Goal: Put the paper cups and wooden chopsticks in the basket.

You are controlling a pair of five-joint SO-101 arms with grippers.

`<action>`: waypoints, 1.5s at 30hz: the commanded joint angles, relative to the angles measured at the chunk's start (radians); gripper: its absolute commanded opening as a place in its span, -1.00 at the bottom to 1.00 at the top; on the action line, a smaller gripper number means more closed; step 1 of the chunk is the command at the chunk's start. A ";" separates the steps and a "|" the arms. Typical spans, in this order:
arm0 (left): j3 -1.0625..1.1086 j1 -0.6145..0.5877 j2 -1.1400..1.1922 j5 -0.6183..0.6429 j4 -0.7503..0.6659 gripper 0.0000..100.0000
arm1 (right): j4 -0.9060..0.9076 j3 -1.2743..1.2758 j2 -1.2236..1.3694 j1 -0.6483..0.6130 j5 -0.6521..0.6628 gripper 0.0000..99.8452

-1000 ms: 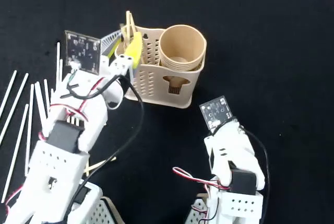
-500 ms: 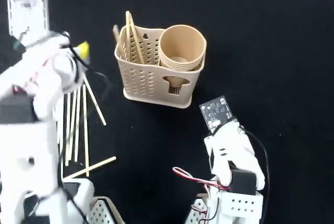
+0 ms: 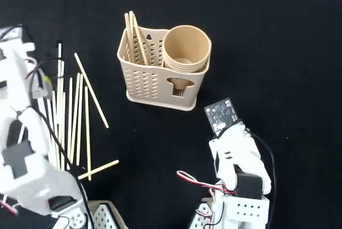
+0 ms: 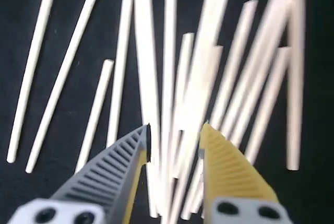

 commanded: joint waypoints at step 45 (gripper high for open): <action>0.329 0.035 -0.667 -0.077 -0.350 -0.94 | -0.020 -0.002 -0.073 0.011 0.003 -0.84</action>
